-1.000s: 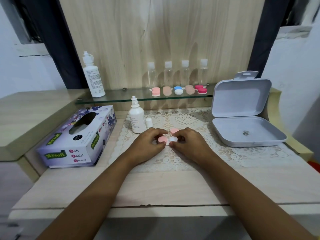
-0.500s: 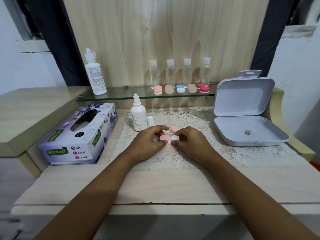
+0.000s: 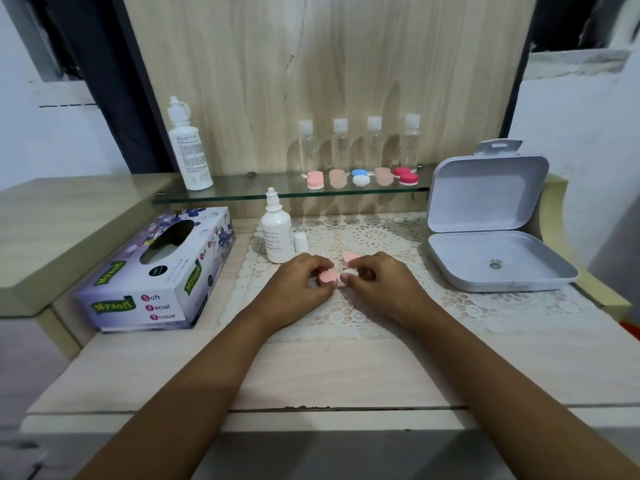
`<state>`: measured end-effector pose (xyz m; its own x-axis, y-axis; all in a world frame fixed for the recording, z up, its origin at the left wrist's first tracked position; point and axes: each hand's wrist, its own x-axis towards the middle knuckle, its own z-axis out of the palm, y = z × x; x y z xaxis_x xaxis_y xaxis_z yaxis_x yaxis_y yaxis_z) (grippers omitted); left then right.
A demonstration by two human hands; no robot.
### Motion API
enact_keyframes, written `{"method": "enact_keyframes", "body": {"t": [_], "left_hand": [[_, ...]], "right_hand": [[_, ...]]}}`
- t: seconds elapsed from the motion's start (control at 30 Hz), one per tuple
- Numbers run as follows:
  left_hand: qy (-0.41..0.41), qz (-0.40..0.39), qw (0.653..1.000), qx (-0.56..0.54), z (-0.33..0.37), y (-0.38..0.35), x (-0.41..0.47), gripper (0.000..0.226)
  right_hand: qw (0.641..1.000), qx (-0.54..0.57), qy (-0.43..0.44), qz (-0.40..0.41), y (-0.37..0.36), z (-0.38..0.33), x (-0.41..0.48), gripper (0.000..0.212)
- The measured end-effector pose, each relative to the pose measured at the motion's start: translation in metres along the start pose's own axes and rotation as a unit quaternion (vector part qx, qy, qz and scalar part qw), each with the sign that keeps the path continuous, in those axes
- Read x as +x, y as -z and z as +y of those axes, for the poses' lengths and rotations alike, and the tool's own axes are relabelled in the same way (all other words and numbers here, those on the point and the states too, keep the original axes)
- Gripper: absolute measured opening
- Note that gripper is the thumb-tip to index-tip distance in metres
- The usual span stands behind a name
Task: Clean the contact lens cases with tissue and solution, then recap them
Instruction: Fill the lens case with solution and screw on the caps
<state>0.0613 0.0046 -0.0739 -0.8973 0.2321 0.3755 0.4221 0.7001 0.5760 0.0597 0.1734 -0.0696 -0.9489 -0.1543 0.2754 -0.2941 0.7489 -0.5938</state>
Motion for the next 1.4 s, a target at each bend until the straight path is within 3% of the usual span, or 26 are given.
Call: {"method": "enact_keyframes", "body": {"t": [0.1,0.2,0.43,0.57,0.73,0.87,1.17,1.4], "left_hand": [[-0.004,-0.001,1.0,0.008,0.0,0.0,0.0,0.024],[-0.011,0.0,1.0,0.01,0.001,0.0,0.0,0.021],[-0.014,-0.002,1.0,0.01,0.002,0.001,0.0,0.021],[-0.008,-0.005,1.0,0.004,0.003,0.002,-0.001,0.022],[-0.007,-0.006,1.0,0.004,0.004,0.002,0.0,0.022],[-0.005,-0.011,1.0,0.0,0.004,0.002,0.0,0.023],[-0.002,-0.011,1.0,-0.004,0.003,0.001,0.0,0.021],[-0.008,-0.011,1.0,0.0,0.003,0.001,0.001,0.021]], "right_hand": [[0.998,0.045,-0.026,0.032,0.005,0.002,0.006,0.032],[0.999,0.002,-0.019,0.031,0.014,0.006,0.013,0.03],[0.996,-0.066,0.032,-0.045,0.021,0.013,0.031,0.037],[0.994,-0.063,0.074,-0.047,0.018,0.012,0.035,0.03],[0.998,-0.002,0.062,-0.019,0.017,0.014,0.03,0.027],[0.996,0.074,0.033,-0.044,0.026,0.01,0.018,0.032],[0.994,-0.013,0.093,-0.058,0.021,0.004,0.005,0.025],[0.994,-0.03,0.093,-0.049,0.014,0.008,0.009,0.027]]}}
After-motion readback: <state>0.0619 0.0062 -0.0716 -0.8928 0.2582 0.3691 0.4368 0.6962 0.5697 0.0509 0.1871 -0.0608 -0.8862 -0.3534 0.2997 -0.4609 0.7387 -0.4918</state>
